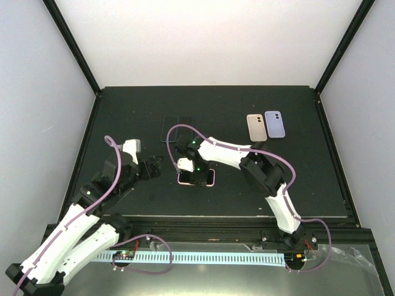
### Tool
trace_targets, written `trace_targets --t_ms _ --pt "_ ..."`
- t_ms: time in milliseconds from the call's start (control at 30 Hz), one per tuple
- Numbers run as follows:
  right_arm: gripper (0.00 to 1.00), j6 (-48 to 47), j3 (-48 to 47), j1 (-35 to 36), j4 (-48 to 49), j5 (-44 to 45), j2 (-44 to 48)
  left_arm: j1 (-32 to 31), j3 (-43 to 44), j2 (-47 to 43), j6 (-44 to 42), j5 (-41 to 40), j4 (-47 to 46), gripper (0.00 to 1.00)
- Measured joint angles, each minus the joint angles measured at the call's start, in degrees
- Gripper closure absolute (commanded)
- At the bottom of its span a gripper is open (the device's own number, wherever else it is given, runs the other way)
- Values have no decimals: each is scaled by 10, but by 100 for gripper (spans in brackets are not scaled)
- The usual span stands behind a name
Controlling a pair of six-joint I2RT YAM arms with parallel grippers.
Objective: Take the phone out of the phone case
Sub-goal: Pick up the phone at the center of the board.
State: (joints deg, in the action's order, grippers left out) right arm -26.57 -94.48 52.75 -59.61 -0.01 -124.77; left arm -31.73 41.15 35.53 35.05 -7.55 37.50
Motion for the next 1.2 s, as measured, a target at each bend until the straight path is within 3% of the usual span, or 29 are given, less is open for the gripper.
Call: trace_targets --t_ms 233,467,533,567,800,1200 --pt "48 28 50 6 41 13 33 2 1 -7 3 -2 22 1" --pt "75 40 169 -2 65 -23 143 2 1 -1 7 -4 23 2" --pt "96 47 184 -13 71 -50 191 2 0 17 8 0 7 4" --pt "99 51 188 -19 75 -61 212 2 -2 29 9 4 -5 5" --pt "99 110 206 -56 146 -105 317 3 -61 100 18 78 -146 12" --pt "99 223 243 -58 217 -106 355 0 -96 145 47 181 -351 20"
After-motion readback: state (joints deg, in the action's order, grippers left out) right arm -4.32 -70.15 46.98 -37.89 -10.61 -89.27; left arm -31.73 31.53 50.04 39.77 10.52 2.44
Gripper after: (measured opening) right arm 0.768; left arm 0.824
